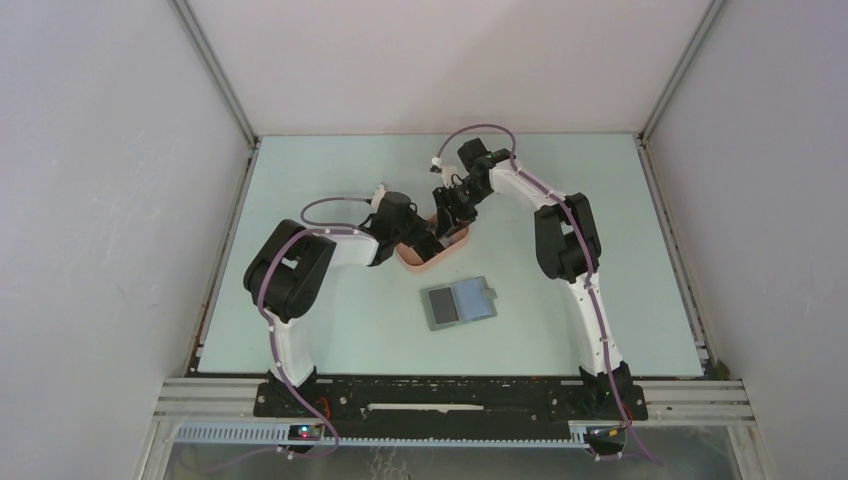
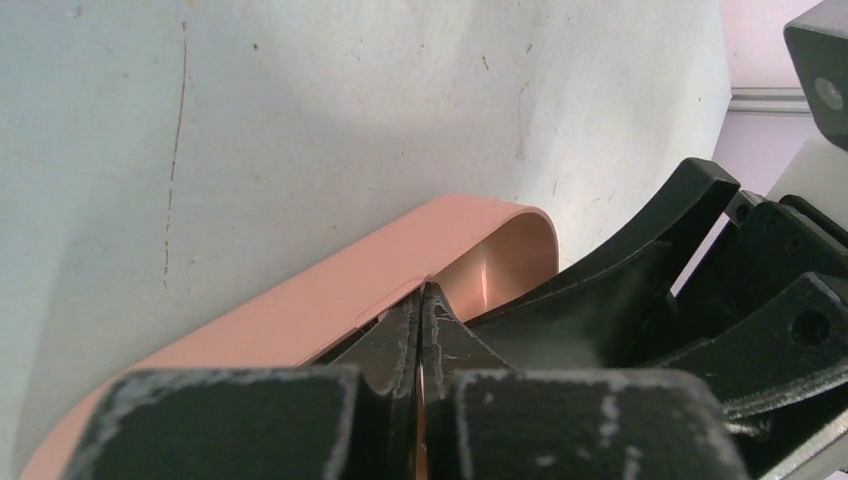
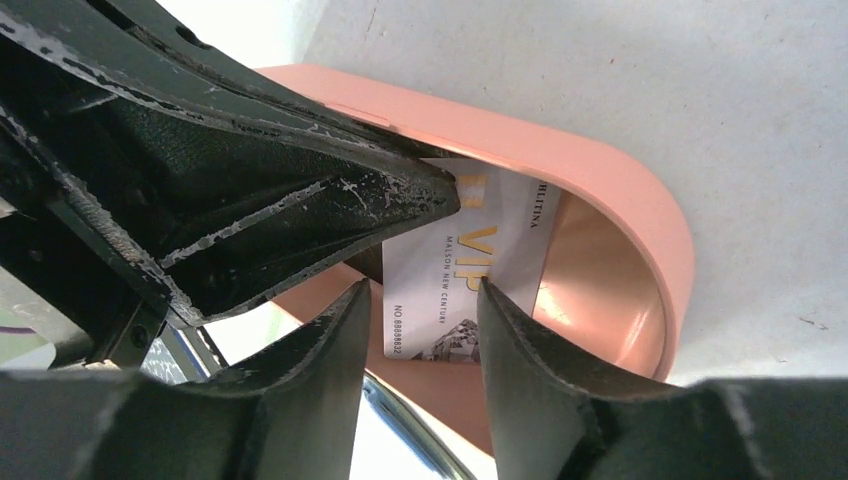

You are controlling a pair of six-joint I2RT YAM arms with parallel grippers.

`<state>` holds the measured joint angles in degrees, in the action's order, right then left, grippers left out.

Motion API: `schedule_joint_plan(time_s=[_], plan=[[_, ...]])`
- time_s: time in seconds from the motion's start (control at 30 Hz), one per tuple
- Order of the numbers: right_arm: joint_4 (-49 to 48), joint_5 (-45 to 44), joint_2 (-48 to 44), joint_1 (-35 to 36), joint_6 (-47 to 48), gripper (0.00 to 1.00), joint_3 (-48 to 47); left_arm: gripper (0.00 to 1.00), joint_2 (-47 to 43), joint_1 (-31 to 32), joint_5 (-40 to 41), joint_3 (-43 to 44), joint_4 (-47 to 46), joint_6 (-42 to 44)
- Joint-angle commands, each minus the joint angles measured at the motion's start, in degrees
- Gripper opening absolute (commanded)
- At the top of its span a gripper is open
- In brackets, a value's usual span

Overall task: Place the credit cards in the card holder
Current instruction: Pick up the credit card from the storage box.

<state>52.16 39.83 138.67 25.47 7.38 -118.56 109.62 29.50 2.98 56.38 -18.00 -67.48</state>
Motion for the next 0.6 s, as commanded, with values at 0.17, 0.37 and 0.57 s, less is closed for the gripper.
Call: schedule_joint_plan(time_s=[0.17,0.37,0.57], plan=[[1.5,-2.2,-10.1,-0.4,4.4,0.67,1.7,0.00,-4.6,-0.1,2.4,0.8,-2.0,4.2],[2.4,-4.9,-18.7,-0.5,8.9,0.71,5.9,0.00,-11.0,-0.1,2.4,-2.3,-5.1,8.9],[1.7,-4.2,-31.6,-0.6,15.6,0.72,14.4,0.00,-19.1,-0.1,-0.8,-8.5,-11.0,15.9]])
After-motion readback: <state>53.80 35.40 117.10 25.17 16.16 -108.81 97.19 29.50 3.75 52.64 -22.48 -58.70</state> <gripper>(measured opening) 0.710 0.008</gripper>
